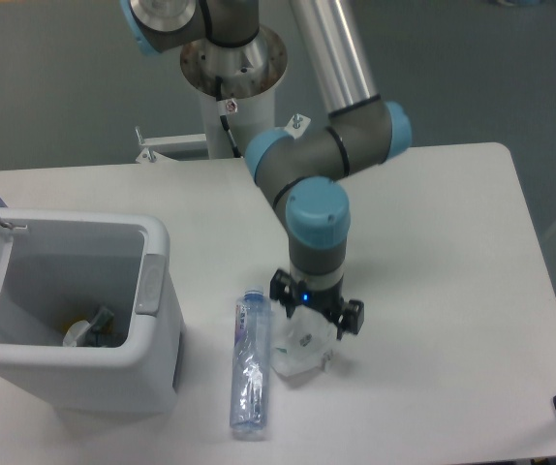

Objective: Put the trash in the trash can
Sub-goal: 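Close the gripper on the crumpled plastic bag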

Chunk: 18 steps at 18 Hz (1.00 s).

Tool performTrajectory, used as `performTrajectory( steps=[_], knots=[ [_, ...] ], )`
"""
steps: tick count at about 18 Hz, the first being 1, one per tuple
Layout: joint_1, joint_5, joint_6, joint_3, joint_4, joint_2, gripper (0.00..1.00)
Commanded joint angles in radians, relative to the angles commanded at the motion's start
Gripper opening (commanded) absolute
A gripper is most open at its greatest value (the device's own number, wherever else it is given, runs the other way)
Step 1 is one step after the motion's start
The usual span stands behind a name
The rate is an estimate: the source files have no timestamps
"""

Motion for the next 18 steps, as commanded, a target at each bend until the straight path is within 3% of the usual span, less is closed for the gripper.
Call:
performTrajectory(
  steps=[1,2,9,15,18],
  knots=[
    [0.000,-0.002,0.005,0.000,0.000,0.000,0.06],
    [0.000,-0.003,0.006,0.005,0.000,0.000,0.00],
    [0.021,-0.069,0.003,0.038,-0.011,0.034,0.00],
    [0.126,-0.377,-0.027,0.057,-0.011,0.109,0.00],
    [0.150,-0.495,-0.115,0.122,-0.011,0.129,0.00]
  ],
)
